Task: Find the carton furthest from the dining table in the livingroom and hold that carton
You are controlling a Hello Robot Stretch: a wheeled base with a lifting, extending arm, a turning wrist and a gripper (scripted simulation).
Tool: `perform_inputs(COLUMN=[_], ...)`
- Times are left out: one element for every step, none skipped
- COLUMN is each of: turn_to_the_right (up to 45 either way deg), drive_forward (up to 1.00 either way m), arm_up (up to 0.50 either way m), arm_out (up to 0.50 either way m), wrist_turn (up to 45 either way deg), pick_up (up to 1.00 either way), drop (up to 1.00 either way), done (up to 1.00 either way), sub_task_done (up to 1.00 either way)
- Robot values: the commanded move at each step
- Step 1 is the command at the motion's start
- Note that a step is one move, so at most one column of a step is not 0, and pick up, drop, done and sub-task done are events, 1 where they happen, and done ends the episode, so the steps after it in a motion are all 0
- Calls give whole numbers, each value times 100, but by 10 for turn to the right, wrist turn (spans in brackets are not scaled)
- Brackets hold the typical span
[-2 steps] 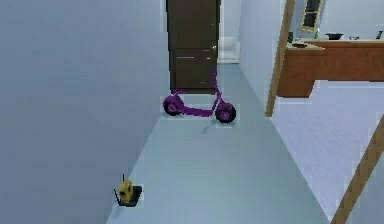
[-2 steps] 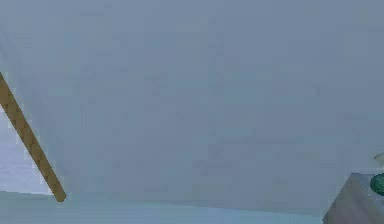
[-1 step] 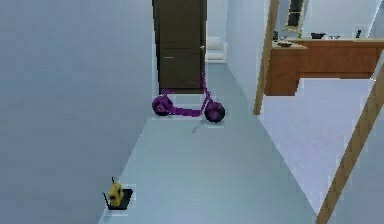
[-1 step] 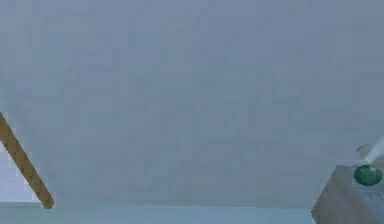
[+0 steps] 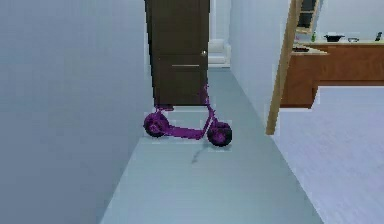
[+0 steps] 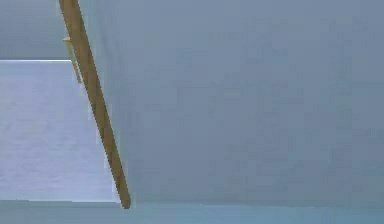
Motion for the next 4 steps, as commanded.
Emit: perform_inputs(turn_to_the_right=[-450,-450,-390,0], drive_forward=[0,0,0,0], arm_up=[0,0,0,12], arm_out=[0,0,0,0], wrist_turn=[0,0,0,0], pick_up=[0,0,0,0], drop=[0,0,0,0], done=[0,0,0,0], sub_task_done=[0,0,0,0])
